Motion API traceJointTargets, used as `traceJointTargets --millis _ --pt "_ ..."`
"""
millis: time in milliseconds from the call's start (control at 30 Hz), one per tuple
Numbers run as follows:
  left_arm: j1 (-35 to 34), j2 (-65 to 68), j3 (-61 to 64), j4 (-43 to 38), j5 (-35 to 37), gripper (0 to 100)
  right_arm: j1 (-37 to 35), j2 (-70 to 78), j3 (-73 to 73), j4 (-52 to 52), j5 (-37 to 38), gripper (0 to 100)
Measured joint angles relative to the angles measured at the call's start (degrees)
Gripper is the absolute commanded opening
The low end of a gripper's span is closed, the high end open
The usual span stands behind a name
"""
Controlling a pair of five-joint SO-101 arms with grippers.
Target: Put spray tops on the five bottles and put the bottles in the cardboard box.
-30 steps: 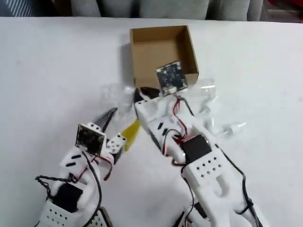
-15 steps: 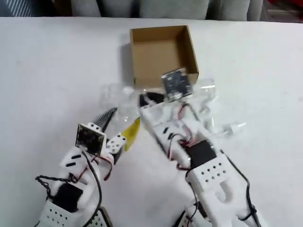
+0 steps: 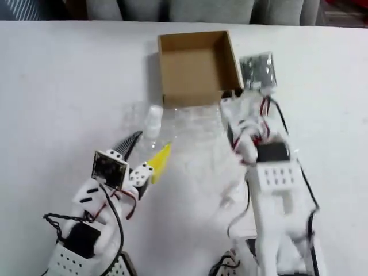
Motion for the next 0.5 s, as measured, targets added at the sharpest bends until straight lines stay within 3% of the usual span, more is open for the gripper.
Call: traceJointTargets --millis 167,267,367,500 --pt "0.0 0.0 0.0 0.0 0.0 2 0.6 20.7 -14.8 0.0 0.0 1.8" --pt "0.0 -0.1 0.9 0.0 0.0 2 1.7 31.6 -23.7 1.0 0.0 7.7" --pt "0.2 -0.1 2.3 -0.5 0.0 2 2.2 41.1 -32.5 5.3 0.0 14.4" --pt "0.1 -0.1 3.5 -3.1 0.0 2 2.6 51.3 -44.4 13.1 0.0 15.2"
